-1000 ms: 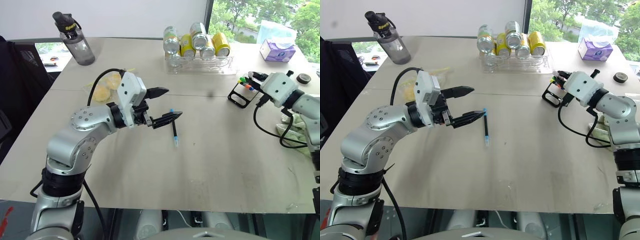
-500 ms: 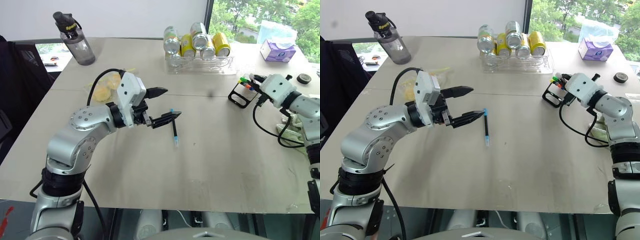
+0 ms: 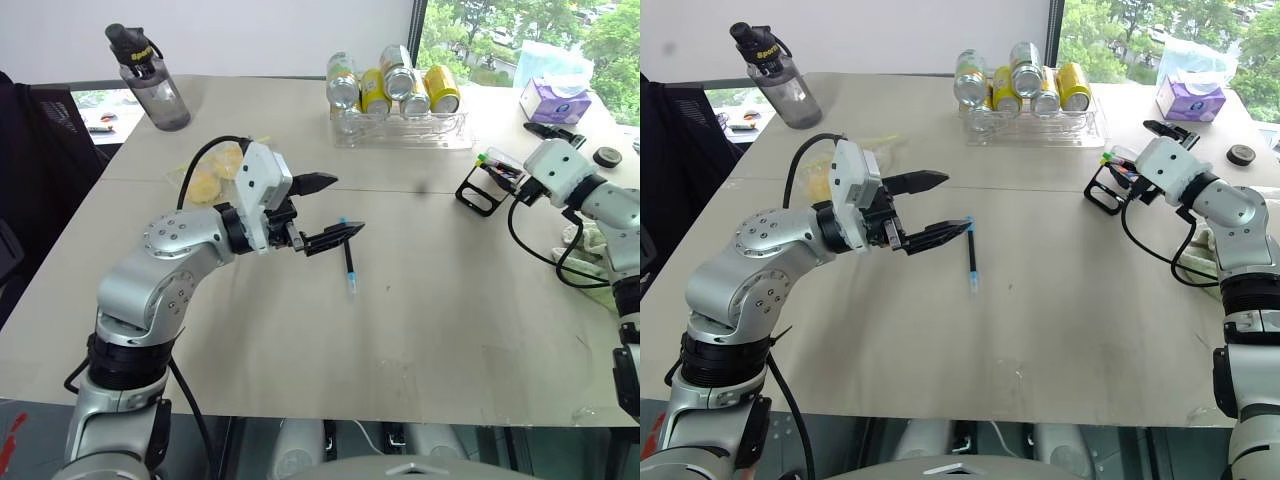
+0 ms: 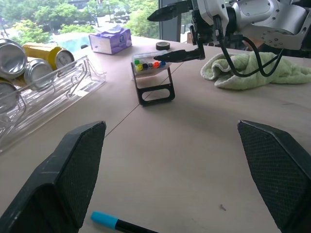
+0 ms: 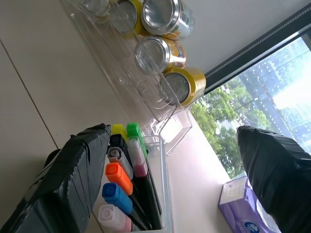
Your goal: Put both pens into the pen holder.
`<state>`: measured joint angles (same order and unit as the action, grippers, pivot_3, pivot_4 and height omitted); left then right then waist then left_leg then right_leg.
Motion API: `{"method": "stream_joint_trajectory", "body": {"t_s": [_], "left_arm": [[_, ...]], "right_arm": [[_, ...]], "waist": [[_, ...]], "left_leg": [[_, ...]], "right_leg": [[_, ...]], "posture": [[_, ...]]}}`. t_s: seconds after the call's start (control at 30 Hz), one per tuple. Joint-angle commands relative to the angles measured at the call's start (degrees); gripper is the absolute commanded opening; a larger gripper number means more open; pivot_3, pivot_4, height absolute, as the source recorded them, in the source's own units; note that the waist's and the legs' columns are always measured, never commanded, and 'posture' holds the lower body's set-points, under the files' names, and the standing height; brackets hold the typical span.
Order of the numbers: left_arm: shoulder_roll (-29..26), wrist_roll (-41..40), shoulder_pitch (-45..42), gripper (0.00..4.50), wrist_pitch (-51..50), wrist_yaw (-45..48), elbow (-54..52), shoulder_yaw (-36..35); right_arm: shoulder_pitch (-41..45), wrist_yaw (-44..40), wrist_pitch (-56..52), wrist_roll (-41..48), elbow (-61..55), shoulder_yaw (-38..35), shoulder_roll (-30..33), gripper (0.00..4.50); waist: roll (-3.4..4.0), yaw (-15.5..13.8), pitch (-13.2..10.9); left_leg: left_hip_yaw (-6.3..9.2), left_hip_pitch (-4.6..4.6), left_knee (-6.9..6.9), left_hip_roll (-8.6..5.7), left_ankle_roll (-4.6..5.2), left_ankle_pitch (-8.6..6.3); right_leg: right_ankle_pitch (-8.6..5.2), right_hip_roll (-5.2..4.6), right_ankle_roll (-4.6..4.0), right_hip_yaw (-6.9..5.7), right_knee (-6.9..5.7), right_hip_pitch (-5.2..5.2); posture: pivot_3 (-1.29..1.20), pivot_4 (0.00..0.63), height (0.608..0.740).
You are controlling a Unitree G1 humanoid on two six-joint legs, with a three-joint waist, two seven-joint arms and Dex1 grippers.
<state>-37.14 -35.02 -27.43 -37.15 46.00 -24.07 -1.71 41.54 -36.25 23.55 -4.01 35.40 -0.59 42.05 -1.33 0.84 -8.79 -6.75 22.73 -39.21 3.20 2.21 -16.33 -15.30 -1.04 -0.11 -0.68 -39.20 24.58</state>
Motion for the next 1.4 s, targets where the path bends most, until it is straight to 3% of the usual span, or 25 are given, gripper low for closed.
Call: {"method": "stream_joint_trajectory", "body": {"t_s": [0.03, 0.2, 0.27, 0.43, 0.63, 0.83, 1.03, 1.4], "left_arm": [[-0.9, 0.4, 0.2, 4.50, 1.0, 0.2, -0.2, -1.4], [-1.0, 2.9, 5.3, 4.50, 1.8, -1.7, 2.5, -1.8], [0.7, 4.0, 6.9, 4.50, 0.2, -5.2, 3.1, -1.3], [6.9, 10.1, 8.4, 4.50, -1.8, -15.0, 1.1, 4.6], [16.6, 13.5, 5.7, 4.50, -8.9, -26.7, 4.1, 6.8], [19.3, 20.7, 4.9, 4.50, -15.0, -32.7, 5.1, 13.7], [24.2, 22.4, 2.2, 4.50, -17.4, -35.7, 8.0, 13.6], [33.8, 26.9, 0.4, 4.50, -30.4, -44.5, 11.5, 13.4]], "right_arm": [[-0.6, -4.3, -7.6, 7.7, -9.2, -2.3, -1.6, 4.45], [-6.1, -11.2, -26.4, 18.7, -25.9, -0.8, -4.4, 4.45], [-9.0, -14.6, -35.0, 25.1, -32.3, -1.0, -4.3, 4.45], [-16.1, -22.1, -43.9, 34.5, -40.6, -3.1, -2.1, 4.45], [-25.9, -27.0, -49.6, 41.3, -48.1, -6.2, 1.8, 4.45], [-32.2, -27.3, -50.2, 42.7, -51.7, -9.0, 3.3, 4.45], [-36.8, -25.2, -49.5, 42.4, -54.6, -10.6, 2.3, 4.45], [-41.8, -23.1, -47.7, 42.7, -57.5, -13.3, 1.7, 4.45]], "waist": [[0.00, 0.1, 0.0], [0.05, 0.0, 0.0], [0.05, -0.1, 0.0], [0.03, -1.2, 0.0], [0.04, -1.7, 0.0], [0.05, -1.1, 0.0], [0.04, -1.5, 0.0], [0.03, -1.5, 0.1]], "left_leg": [[0.00, -0.01, 0.00, 0.00, 0.00, 0.00], [0.01, -0.10, -0.01, 0.03, -0.04, 0.02], [0.02, -0.07, -0.01, 0.01, -0.03, 0.02], [0.07, -0.04, -0.10, -0.06, 0.04, -0.03], [0.17, -0.11, -0.15, -0.12, 0.07, -0.03], [0.22, -0.16, -0.15, -0.12, 0.06, -0.03], [0.24, -0.14, -0.17, -0.13, 0.06, -0.03], [0.28, -0.26, -0.17, -0.15, 0.06, -0.03]], "right_leg": [[0.00, 0.00, 0.00, 0.01, -0.03, 0.00], [-0.01, 0.00, -0.01, 0.03, -0.21, 0.00], [-0.01, -0.03, -0.01, 0.02, -0.24, 0.03], [0.00, -0.10, 0.00, -0.05, -0.37, 0.00], [0.00, -0.08, -0.01, -0.07, -0.61, -0.01], [0.00, 0.00, -0.01, 0.01, -0.61, -0.03], [0.00, -0.01, -0.01, 0.00, -0.61, -0.03], [-0.01, 0.00, 0.00, 0.00, -0.59, -0.16]], "posture": [[0.00, 0.150, 0.739], [0.00, 0.150, 0.739], [0.00, 0.150, 0.739], [0.00, 0.150, 0.739], [0.00, 0.150, 0.739], [0.00, 0.150, 0.739], [0.00, 0.150, 0.739], [0.00, 0.150, 0.739]]}}
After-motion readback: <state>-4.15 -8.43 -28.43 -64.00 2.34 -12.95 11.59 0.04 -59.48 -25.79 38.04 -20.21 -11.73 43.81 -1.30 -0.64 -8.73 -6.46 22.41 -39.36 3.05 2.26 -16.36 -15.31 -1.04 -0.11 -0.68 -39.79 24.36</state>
